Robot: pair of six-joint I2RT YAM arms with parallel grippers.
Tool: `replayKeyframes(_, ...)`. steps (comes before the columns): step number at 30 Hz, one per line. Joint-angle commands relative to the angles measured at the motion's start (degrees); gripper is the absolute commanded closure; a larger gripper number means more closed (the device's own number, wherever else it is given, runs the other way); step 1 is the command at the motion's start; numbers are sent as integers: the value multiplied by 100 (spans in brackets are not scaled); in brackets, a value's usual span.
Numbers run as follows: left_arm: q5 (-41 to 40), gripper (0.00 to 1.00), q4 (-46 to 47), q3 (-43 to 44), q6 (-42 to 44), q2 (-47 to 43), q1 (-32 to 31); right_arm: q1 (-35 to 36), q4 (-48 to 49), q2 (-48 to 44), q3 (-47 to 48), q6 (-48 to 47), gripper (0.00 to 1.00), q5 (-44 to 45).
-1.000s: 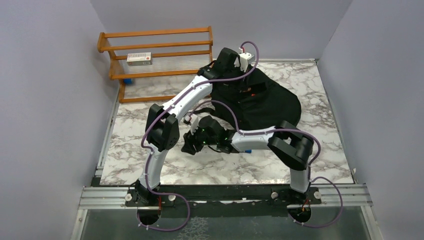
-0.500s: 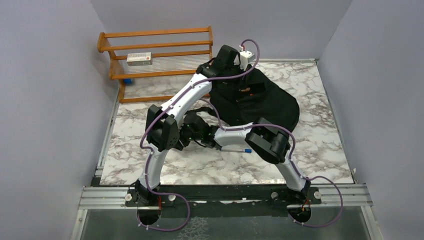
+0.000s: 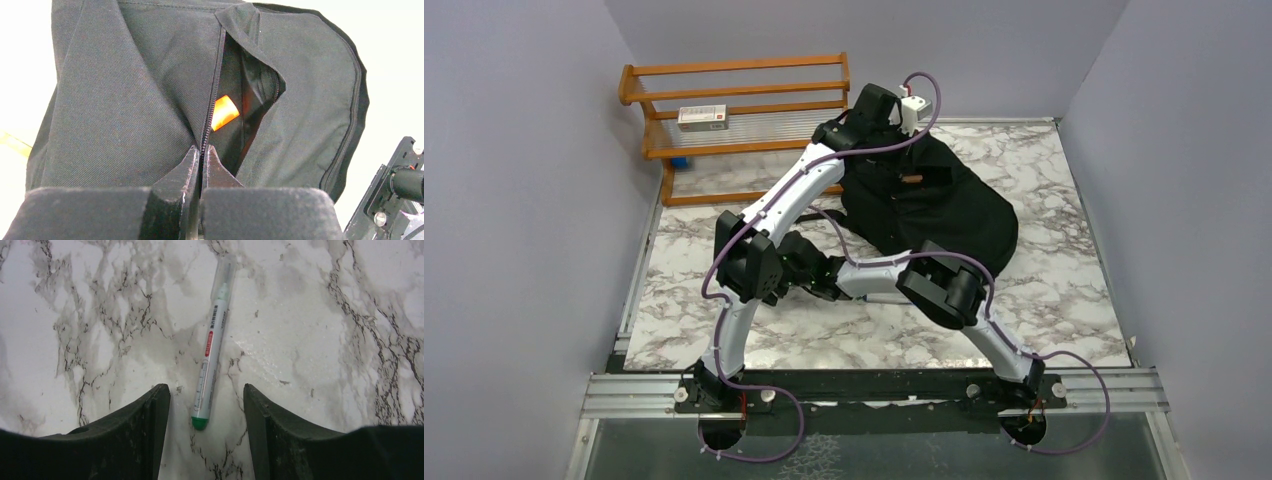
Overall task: Pack the student bag
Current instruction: Pick up the stationery from the center of the board.
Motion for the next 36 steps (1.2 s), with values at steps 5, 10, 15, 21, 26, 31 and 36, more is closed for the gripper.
replayKeyframes(5,124,100,81,360,52,-70,46,430,-785,581,341,-833,48,824)
replayKeyframes(10,205,100,78,361,44,-49,47,452,-698,399,-8,-744,69,1096)
replayKeyframes(15,233,100,81,344,48,-32,53,456,-587,104,-489,-594,86,1577)
replayKeyframes(21,254,100,81,339,67,0,63,456,-321,-934,-1845,-139,98,1835)
replayKeyframes(26,407,100,81,398,22,140,63,457,82,-2216,-3226,587,100,1747)
replayKeyframes(31,483,100,81,554,-35,291,63,456,319,-3493,-4288,1628,99,1784)
replayKeyframes(36,433,100,115,612,-42,312,67,456,208,-4732,-5094,2228,100,2119)
